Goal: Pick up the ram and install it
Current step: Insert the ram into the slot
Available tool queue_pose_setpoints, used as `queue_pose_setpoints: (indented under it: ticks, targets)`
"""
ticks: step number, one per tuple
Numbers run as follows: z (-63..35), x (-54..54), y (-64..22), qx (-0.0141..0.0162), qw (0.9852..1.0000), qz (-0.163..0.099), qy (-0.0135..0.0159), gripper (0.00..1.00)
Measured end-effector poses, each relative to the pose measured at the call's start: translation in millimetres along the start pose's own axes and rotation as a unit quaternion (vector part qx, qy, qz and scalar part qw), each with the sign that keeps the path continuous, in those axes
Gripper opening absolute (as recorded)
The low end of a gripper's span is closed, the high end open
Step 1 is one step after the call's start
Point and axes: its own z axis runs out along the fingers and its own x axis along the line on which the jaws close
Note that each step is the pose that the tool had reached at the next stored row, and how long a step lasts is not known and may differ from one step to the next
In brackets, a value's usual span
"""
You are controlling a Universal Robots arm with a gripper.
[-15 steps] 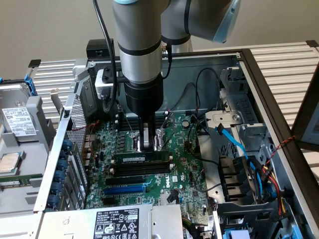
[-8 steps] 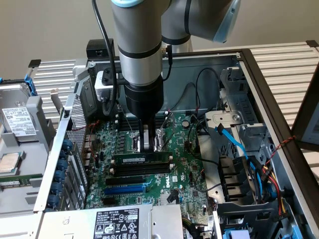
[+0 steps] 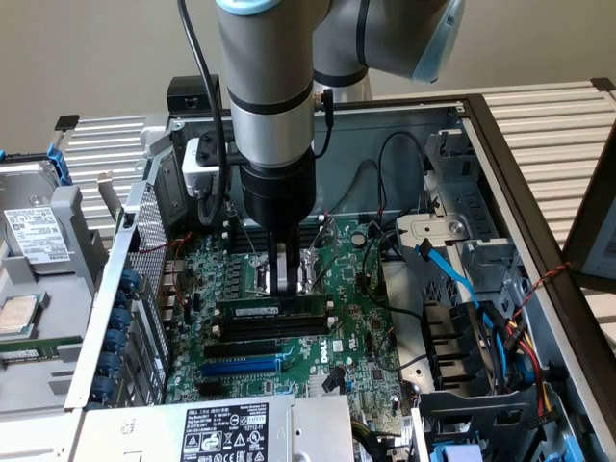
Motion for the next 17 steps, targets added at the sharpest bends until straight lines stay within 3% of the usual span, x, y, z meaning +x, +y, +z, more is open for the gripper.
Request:
queue_pose_setpoints:
  ticks: [17]
  targets:
    - [0.0, 3.1, -1.8, -0.0002, 0.9999, -0.012, 0.0012, 0.12]
